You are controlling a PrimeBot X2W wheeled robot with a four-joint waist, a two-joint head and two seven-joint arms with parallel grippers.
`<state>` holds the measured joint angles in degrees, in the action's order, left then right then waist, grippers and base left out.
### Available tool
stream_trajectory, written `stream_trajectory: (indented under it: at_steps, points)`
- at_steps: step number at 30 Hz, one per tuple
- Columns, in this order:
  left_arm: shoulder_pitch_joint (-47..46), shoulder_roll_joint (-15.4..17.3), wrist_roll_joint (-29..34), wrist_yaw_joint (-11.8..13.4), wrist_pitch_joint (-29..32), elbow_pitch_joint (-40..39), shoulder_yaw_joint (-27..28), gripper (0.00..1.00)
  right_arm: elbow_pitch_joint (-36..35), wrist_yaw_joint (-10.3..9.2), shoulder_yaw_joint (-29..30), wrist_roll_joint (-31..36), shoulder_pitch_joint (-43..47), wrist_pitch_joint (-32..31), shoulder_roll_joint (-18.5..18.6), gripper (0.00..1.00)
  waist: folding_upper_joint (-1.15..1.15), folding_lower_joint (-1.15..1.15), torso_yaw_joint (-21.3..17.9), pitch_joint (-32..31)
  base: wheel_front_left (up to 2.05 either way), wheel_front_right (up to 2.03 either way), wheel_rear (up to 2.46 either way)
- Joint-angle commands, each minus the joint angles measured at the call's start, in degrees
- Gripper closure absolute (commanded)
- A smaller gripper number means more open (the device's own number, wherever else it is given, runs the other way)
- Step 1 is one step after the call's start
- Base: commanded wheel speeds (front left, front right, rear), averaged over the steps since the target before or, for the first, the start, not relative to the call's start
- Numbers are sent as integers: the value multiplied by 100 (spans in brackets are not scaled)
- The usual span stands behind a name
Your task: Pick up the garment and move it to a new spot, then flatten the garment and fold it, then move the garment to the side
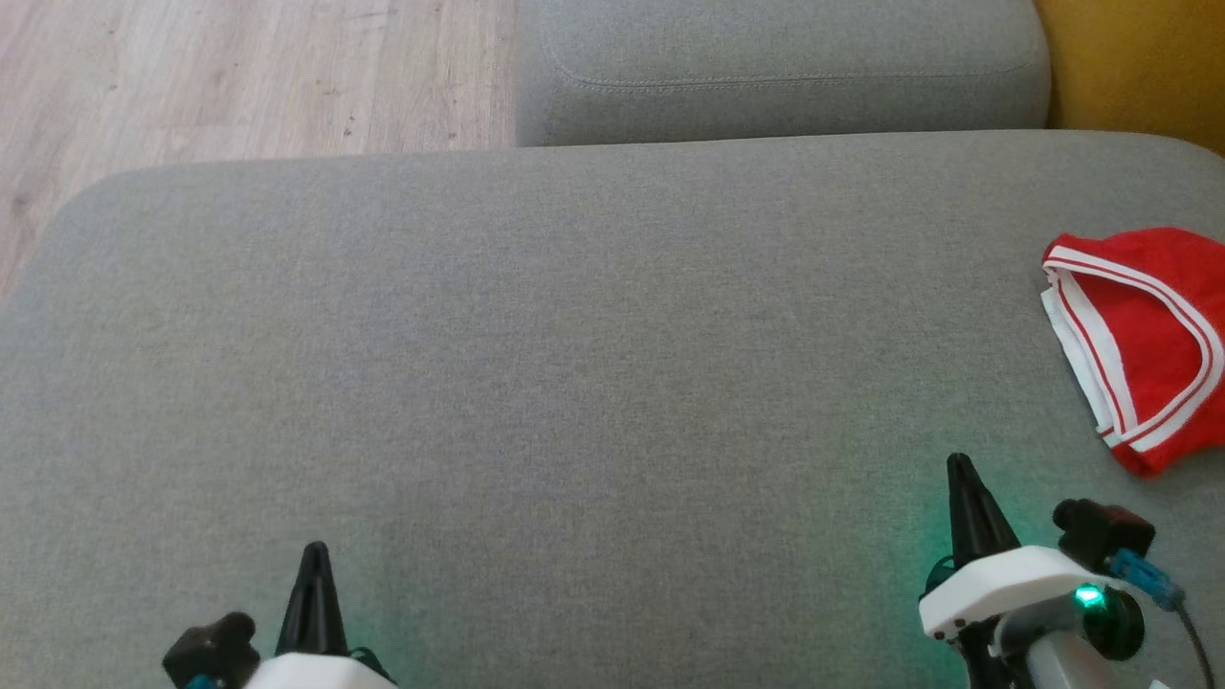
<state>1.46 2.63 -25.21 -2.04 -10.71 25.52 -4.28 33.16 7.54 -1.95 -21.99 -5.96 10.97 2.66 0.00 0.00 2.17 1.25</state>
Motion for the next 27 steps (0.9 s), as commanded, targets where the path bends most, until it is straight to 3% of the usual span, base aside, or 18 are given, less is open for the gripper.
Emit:
stream_trajectory:
  at_steps: [1,27]
  points:
    - [-255,4,-115,-23,10,-206,90,100,-220,-1,12,-135,-216,-34,9,100,0,0,-1,-1,0,0,0]
    - [-382,9,-1767,-154,438,-443,337,100,-646,-2,221,-1863,-166,-463,12,100,0,0,-55,-27,0,0,0]
